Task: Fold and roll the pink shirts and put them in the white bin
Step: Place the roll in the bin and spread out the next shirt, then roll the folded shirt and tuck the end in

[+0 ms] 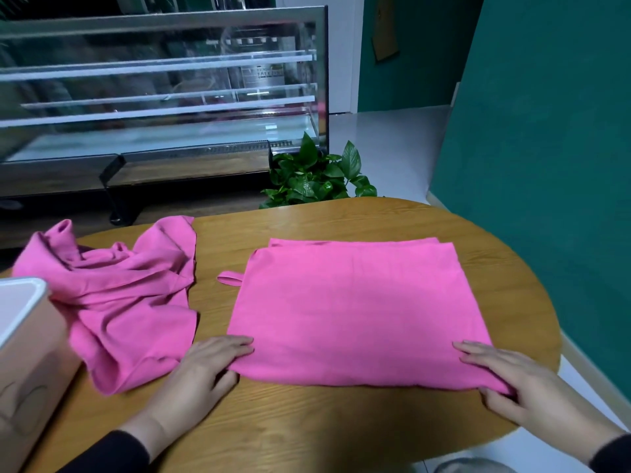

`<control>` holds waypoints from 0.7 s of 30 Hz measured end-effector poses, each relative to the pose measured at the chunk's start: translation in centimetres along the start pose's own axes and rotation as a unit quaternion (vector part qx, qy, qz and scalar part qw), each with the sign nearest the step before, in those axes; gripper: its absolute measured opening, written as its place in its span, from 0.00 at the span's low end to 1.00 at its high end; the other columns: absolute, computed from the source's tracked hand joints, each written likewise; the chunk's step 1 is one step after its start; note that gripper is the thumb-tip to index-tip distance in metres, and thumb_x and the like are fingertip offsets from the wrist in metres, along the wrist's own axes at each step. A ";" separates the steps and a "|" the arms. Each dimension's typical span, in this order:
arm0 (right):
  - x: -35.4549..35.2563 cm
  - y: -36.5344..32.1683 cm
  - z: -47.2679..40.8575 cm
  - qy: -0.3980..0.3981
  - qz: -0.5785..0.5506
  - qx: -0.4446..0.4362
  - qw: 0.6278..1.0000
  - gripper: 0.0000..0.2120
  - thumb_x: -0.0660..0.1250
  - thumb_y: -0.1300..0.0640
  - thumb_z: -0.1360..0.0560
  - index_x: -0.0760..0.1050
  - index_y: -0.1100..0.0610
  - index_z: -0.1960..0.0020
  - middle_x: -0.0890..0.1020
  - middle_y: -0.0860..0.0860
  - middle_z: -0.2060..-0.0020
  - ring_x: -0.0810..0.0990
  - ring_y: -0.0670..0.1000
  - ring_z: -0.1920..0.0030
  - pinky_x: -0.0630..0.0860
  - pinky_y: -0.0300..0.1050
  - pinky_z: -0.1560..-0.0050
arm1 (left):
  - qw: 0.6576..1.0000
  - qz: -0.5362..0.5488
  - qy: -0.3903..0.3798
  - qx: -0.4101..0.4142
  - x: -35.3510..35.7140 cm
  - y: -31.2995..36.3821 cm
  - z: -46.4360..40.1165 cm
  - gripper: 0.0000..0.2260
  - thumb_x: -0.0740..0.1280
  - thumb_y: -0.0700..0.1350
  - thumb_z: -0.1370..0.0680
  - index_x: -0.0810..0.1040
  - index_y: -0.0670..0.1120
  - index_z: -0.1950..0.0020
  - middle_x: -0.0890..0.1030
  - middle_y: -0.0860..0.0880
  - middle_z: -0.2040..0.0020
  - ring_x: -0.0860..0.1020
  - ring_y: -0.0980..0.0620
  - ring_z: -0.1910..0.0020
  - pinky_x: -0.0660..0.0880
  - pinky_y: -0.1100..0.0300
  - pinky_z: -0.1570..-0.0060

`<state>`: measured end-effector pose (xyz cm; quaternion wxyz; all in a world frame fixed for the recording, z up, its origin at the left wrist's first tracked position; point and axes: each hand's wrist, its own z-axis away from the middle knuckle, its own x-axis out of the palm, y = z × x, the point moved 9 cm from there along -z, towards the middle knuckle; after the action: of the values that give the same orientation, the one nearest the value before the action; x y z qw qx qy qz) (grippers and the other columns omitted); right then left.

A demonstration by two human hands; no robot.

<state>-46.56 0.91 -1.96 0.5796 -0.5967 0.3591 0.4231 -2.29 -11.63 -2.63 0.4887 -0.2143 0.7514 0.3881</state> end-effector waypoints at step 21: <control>-7.6 0.2 -11.4 0.006 -0.216 0.106 0.971 0.15 0.60 0.52 0.17 0.80 0.54 0.58 0.82 0.57 0.61 0.80 0.57 0.59 0.74 0.51 0.53 | 0.957 0.168 0.081 -0.221 -4.7 -4.6 -10.8 0.16 0.61 0.50 0.16 0.69 0.42 0.59 0.71 0.52 0.66 0.71 0.51 0.63 0.66 0.51 0.59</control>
<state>-48.68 -10.88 4.59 0.7146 -0.5982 0.2683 0.2440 -3.16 -23.30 2.27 0.2943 -0.2186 0.7092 0.6022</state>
